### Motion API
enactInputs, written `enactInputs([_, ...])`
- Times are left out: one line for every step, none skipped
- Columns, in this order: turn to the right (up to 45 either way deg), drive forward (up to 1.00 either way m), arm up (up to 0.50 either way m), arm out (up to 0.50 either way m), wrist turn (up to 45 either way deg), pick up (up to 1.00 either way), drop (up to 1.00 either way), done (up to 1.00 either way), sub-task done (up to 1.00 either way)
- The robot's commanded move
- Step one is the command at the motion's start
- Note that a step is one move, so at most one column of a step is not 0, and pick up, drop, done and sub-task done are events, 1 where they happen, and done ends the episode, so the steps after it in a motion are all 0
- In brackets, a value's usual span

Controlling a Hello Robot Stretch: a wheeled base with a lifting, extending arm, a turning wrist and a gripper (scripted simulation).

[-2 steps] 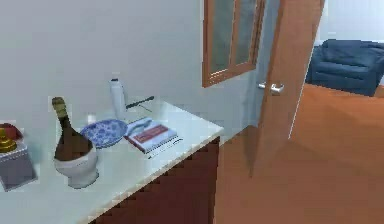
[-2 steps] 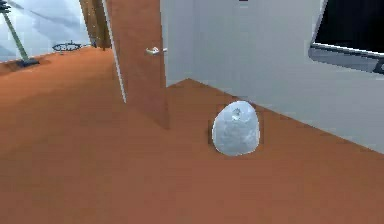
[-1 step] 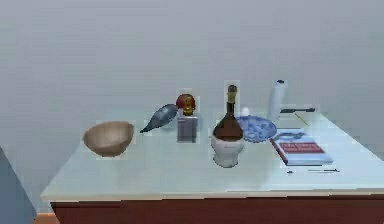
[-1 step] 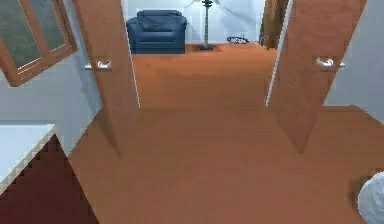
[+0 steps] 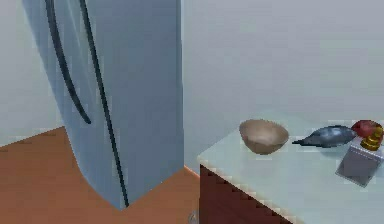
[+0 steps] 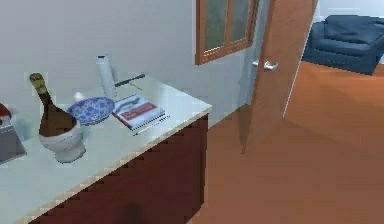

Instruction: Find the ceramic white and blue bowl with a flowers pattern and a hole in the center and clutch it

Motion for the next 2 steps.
enactInputs([-21.0,0.0,0.0,0.0,0.0,0.0,0.0,0.0,0.0])
enactInputs([0.0,0.0,0.5,0.0,0.0,0.0,0.0,0.0,0.0])
